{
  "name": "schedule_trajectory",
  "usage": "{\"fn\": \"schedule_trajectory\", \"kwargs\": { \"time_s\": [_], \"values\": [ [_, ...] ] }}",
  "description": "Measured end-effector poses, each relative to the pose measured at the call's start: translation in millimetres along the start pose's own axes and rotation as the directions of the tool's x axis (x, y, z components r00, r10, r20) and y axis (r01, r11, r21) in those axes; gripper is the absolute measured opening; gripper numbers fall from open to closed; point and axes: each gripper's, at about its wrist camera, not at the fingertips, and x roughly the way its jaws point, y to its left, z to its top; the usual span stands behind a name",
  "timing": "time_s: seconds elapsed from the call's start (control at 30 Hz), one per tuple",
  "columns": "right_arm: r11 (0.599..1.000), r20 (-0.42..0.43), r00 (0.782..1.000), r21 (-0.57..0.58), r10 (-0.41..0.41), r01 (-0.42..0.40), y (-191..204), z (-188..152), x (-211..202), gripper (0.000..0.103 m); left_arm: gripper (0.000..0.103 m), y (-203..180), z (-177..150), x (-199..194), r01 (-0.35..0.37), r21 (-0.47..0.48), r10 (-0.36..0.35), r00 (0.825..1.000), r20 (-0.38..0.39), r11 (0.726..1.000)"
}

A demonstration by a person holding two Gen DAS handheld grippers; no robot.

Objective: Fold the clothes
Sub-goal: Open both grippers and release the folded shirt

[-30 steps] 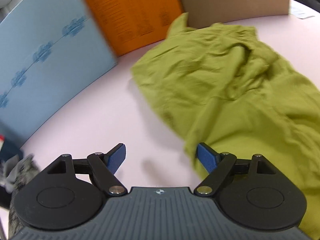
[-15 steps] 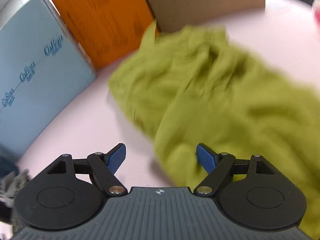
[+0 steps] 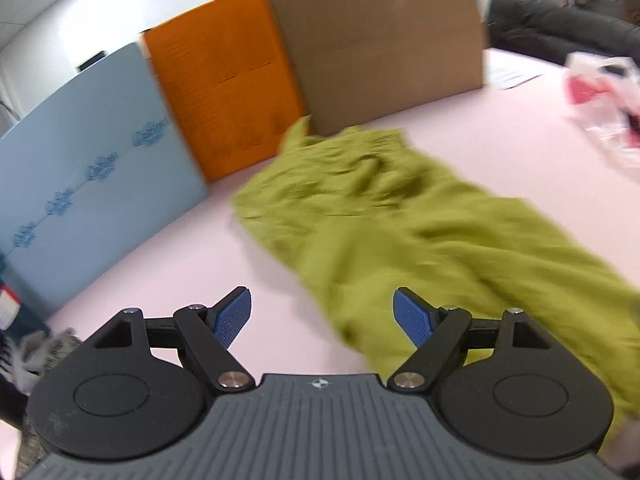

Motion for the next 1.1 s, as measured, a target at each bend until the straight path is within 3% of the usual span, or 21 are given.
{"fn": "schedule_trajectory", "kwargs": {
  "time_s": [0.07, 0.13, 0.23, 0.33, 0.37, 0.47, 0.53, 0.6, 0.7, 0.83, 1.0, 1.1],
  "values": [
    [0.989, 0.035, 0.998, -0.140, -0.052, 0.056, 11, 41, 6, 0.053, 0.076, -13, -3, -5, 0.066, -0.049, -0.067, 0.997, -0.025, 0.997],
    [0.949, 0.077, 0.993, -0.294, -0.090, 0.109, 20, 82, 18, 0.053, 0.076, -24, -6, -1, 0.099, -0.108, -0.107, 0.992, -0.071, 0.989],
    [0.870, 0.124, 0.987, -0.469, -0.103, 0.150, 24, 141, 60, 0.053, 0.076, -35, -18, 7, 0.094, -0.197, -0.127, 0.979, -0.159, 0.976],
    [0.789, 0.110, 0.985, -0.590, -0.132, 0.172, 21, 186, 130, 0.049, 0.076, -42, -40, 13, 0.043, -0.281, -0.122, 0.955, -0.271, 0.959],
    [0.759, 0.087, 0.982, -0.625, -0.167, 0.184, 19, 197, 156, 0.047, 0.076, -44, -49, 15, 0.025, -0.304, -0.123, 0.943, -0.309, 0.952],
    [0.702, 0.002, 0.963, -0.684, -0.268, 0.197, 9, 213, 226, 0.033, 0.080, -59, -68, 2, -0.014, -0.303, -0.086, 0.946, -0.313, 0.953],
    [0.679, -0.038, 0.948, -0.707, -0.317, 0.199, 2, 216, 266, 0.033, 0.082, -72, -75, -4, -0.036, -0.263, -0.051, 0.947, -0.318, 0.964],
    [0.655, -0.048, 0.934, -0.725, -0.354, 0.211, -3, 210, 294, 0.033, 0.082, -76, -78, -7, -0.061, -0.281, -0.034, 0.947, -0.321, 0.958],
    [0.647, 0.001, 0.943, -0.727, -0.333, 0.229, -1, 213, 315, 0.035, 0.083, -79, -82, -11, -0.099, -0.325, -0.013, 0.945, -0.325, 0.941],
    [0.693, -0.013, 0.949, -0.686, -0.315, 0.220, 9, 218, 307, 0.037, 0.083, -80, -84, -17, -0.122, -0.345, 0.009, 0.950, -0.313, 0.931],
    [0.723, 0.011, 0.981, -0.674, -0.196, 0.152, 12, 197, 231, 0.050, 0.082, -69, -81, -37, -0.208, -0.416, 0.099, 0.958, -0.268, 0.885],
    [0.743, 0.031, 0.984, -0.652, -0.175, 0.153, 0, 190, 202, 0.069, 0.082, -60, -72, -50, -0.263, -0.440, 0.173, 0.957, -0.234, 0.859]
  ]
}}
